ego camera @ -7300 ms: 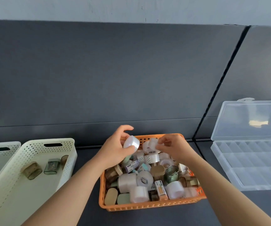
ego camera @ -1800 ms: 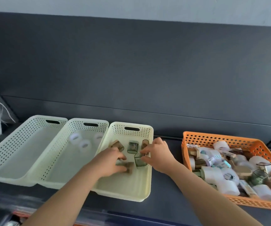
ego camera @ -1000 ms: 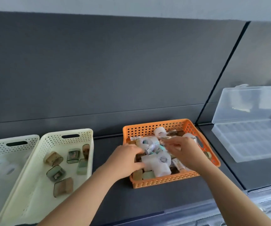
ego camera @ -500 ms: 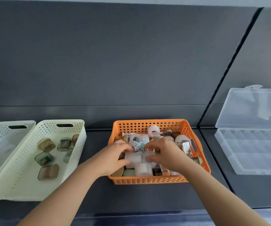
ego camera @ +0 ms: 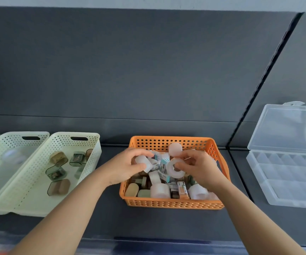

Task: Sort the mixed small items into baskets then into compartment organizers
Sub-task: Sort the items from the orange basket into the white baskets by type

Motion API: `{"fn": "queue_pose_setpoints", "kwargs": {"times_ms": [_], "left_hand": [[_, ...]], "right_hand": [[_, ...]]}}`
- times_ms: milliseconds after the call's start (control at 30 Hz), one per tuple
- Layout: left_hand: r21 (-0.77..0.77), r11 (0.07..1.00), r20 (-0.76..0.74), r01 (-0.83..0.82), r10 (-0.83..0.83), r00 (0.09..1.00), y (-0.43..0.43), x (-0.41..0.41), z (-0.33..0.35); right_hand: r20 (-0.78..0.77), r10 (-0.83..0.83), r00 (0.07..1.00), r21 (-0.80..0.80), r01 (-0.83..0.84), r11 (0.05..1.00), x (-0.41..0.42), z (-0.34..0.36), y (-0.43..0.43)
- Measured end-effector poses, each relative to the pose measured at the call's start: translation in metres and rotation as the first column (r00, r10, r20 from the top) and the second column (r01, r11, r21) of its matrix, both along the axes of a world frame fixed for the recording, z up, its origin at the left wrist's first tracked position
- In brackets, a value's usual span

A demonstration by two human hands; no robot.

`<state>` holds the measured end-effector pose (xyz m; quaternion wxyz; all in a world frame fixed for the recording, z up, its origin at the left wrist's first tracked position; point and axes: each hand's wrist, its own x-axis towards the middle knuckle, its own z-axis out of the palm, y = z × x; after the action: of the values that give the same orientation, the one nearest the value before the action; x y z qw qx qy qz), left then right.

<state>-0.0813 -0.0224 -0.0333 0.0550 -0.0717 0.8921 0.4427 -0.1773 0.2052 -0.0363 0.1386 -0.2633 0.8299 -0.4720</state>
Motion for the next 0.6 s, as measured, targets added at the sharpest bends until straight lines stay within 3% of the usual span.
{"fn": "queue_pose_setpoints", "kwargs": {"times_ms": [133, 233, 367, 600], "left_hand": [[-0.069, 0.997, 0.105, -0.021, 0.028, 0.994, 0.017, -0.004, 0.001], [-0.261, 0.965, 0.049, -0.032, 0.047, 0.998, 0.025, -0.009, -0.004], [-0.342, 0.940, 0.084, 0.004, 0.026, 0.996, 0.025, -0.013, -0.001], [-0.335, 0.935, 0.181, 0.117, -0.058, 0.982, 0.018, -0.027, -0.001]], "right_hand": [[0.012, -0.004, 1.000, -0.013, 0.004, 1.000, 0.002, -0.001, -0.001], [0.029, 0.012, 1.000, -0.008, -0.011, 1.000, 0.002, 0.000, 0.000], [-0.001, 0.010, 1.000, -0.005, -0.010, 1.000, 0.003, 0.002, 0.001], [0.033, 0.010, 0.999, -0.015, -0.009, 1.000, 0.000, -0.005, 0.001]]}}
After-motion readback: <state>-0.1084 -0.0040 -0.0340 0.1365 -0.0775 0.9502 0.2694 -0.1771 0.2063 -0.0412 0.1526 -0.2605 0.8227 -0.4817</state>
